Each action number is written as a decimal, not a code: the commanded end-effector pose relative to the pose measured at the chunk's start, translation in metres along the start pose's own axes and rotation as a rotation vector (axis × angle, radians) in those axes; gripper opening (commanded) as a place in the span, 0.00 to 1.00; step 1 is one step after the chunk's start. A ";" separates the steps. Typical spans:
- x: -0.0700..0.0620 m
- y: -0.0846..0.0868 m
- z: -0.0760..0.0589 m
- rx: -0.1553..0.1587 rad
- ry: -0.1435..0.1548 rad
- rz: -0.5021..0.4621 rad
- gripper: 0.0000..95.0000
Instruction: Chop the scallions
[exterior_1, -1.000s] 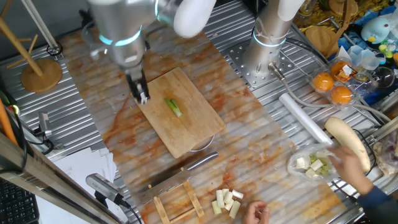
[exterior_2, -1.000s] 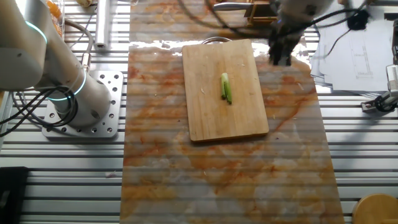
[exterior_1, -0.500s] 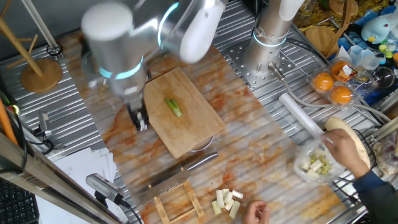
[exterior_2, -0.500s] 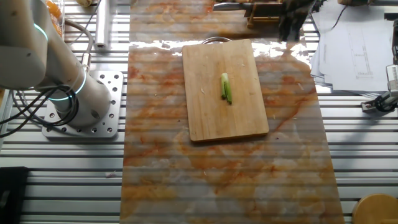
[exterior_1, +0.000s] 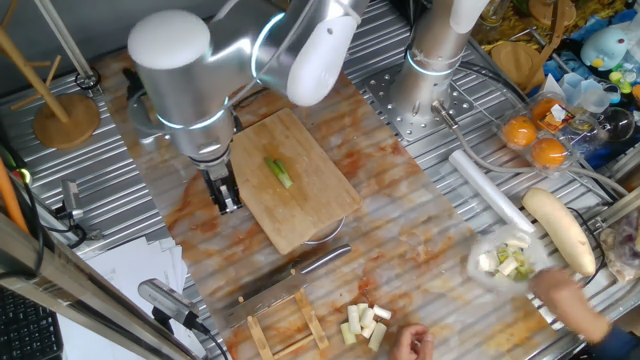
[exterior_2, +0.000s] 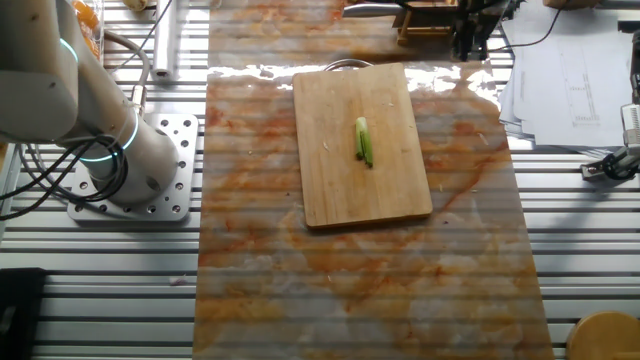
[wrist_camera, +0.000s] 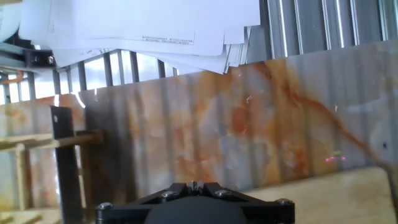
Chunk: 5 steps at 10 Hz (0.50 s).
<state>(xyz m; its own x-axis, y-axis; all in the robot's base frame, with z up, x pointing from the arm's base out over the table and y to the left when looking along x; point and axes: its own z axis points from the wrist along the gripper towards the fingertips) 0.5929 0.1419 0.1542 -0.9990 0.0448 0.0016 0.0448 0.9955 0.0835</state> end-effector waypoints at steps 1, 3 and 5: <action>0.000 0.000 0.000 -0.023 0.030 0.015 0.00; 0.000 0.000 0.000 -0.047 0.041 0.016 0.00; 0.000 0.000 0.000 -0.053 0.037 -0.006 0.00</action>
<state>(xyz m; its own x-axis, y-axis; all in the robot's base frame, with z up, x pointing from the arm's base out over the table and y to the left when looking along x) 0.5946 0.1420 0.1540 -0.9976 0.0510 0.0478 0.0573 0.9880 0.1435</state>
